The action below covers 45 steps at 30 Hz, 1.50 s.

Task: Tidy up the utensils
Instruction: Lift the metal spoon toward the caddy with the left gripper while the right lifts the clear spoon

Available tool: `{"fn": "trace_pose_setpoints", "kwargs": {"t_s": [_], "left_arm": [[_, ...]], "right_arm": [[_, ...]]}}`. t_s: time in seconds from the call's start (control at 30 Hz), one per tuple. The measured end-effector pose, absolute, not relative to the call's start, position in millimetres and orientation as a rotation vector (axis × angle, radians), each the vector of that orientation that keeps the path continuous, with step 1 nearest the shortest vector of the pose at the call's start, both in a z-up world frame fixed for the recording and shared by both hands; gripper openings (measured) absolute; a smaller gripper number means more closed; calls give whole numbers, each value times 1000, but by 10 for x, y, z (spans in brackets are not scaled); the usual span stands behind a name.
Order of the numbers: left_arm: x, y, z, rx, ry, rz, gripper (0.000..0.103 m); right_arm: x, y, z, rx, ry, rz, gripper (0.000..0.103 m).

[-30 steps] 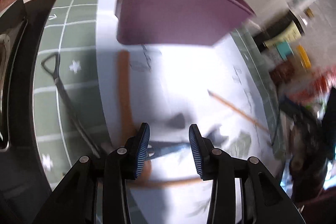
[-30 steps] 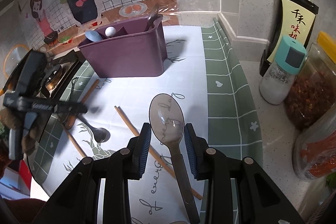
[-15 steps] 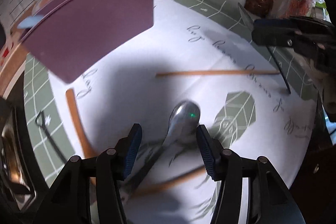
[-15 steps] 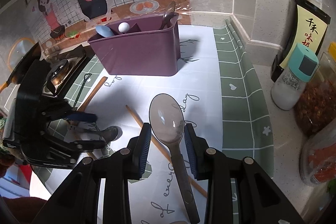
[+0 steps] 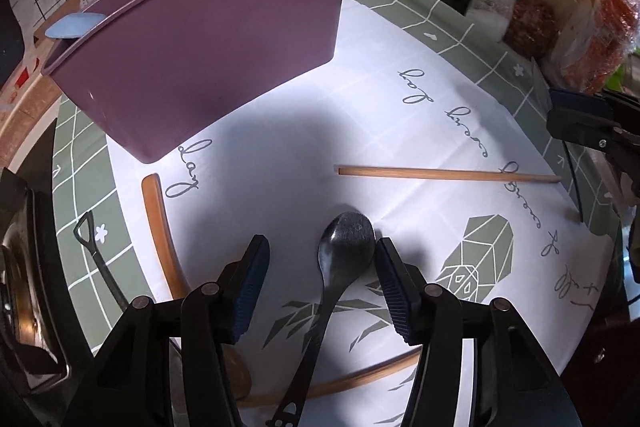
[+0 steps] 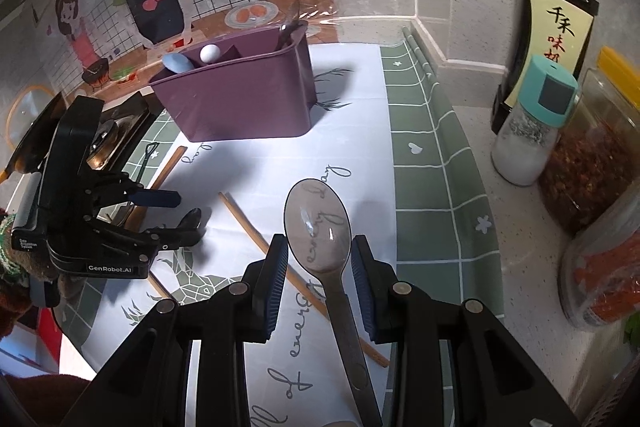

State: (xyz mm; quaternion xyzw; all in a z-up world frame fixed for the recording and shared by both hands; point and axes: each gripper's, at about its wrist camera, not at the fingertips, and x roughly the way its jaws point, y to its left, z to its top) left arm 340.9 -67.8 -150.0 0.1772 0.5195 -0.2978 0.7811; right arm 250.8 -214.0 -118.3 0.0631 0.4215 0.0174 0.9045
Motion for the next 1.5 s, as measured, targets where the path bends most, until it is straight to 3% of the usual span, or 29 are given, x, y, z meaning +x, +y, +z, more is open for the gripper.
{"fn": "trace_pose_setpoints", "kwargs": {"t_s": [0.1,0.17,0.2,0.23,0.47,0.87,1.33,1.4,1.5], "left_arm": [[3439,-708,-1509,356,1135,-625,54],[3440,-699,-1509,323,1119,-602,45],[3446,-708,-1508,305,1112,-597,31],[3443,-669,-1504,267,1109,-585,29],[3347,-444,-1420,55,1081,-496,29],[3122,-195,-774,-128,922,-456,29],[3042,-19,-327,-175,809,-425,29],[3059,3,-176,-190,782,-430,29],[3098,58,315,-197,662,-442,29]], "right_arm": [[2516,-2139,-1174,132,864,37,30],[2527,-2129,-1168,130,860,41,30],[2534,-2125,-1164,130,858,44,30],[2540,-2121,-1160,129,857,46,30],[2566,-2109,-1146,122,852,50,30],[2614,-2118,-1003,175,793,82,30],[2719,-2073,-906,161,771,74,30],[2741,-2075,-794,157,742,68,30],[2751,-2078,-179,152,566,83,30]]}}
